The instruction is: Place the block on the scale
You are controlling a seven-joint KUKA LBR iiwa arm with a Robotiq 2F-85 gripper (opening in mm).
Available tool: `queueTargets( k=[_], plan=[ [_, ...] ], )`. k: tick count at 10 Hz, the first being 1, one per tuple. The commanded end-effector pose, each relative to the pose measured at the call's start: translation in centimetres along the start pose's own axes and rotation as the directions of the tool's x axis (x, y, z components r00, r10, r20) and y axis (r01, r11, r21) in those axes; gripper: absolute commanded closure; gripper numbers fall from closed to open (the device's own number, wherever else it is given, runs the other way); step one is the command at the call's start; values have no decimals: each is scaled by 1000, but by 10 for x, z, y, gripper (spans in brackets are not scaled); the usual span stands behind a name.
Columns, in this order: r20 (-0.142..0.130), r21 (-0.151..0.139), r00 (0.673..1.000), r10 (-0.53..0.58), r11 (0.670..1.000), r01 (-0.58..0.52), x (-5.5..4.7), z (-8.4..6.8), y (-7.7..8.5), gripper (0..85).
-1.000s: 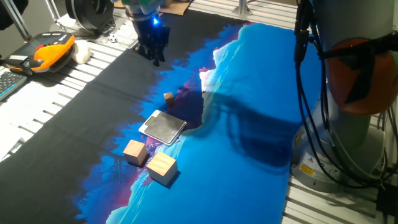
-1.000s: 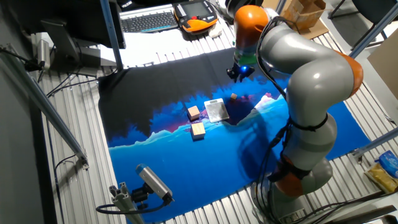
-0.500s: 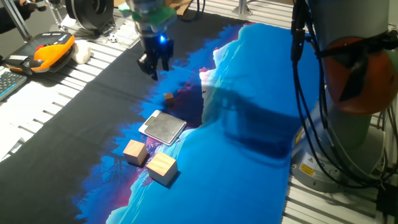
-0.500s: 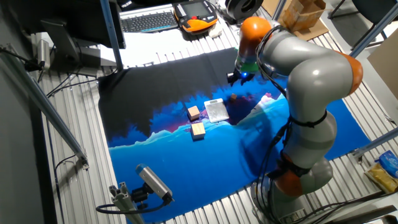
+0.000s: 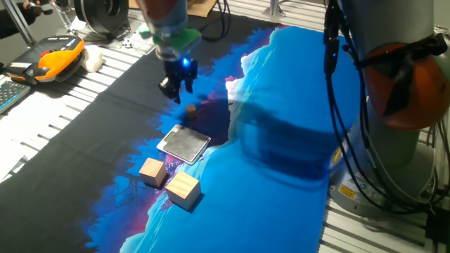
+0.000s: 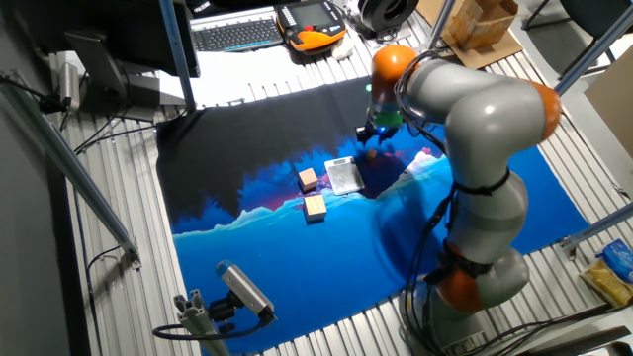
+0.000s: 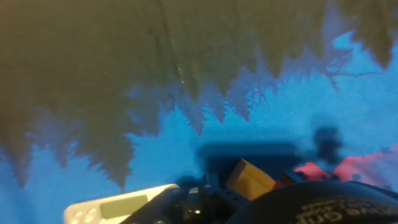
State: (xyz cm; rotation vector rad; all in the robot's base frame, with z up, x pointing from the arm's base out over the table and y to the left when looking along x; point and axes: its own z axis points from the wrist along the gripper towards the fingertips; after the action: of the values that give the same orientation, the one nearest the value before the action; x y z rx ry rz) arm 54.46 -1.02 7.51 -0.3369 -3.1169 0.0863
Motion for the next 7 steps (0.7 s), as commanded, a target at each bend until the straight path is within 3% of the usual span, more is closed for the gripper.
queueTargets(
  k=[1,3,4,5,6,7],
  plan=[
    [0,9,1000,-1,1000,1,0,37,3,340],
    [-93,-12,996,10,1000,-12,0,37,3,340],
    [-112,-15,994,-4,1000,3,0,37,3,340],
    [-107,-27,994,-22,999,20,0,37,3,510],
    [-89,-57,996,-26,998,21,0,37,3,510],
    [-74,-66,997,-31,997,26,0,37,3,510]
  ],
)
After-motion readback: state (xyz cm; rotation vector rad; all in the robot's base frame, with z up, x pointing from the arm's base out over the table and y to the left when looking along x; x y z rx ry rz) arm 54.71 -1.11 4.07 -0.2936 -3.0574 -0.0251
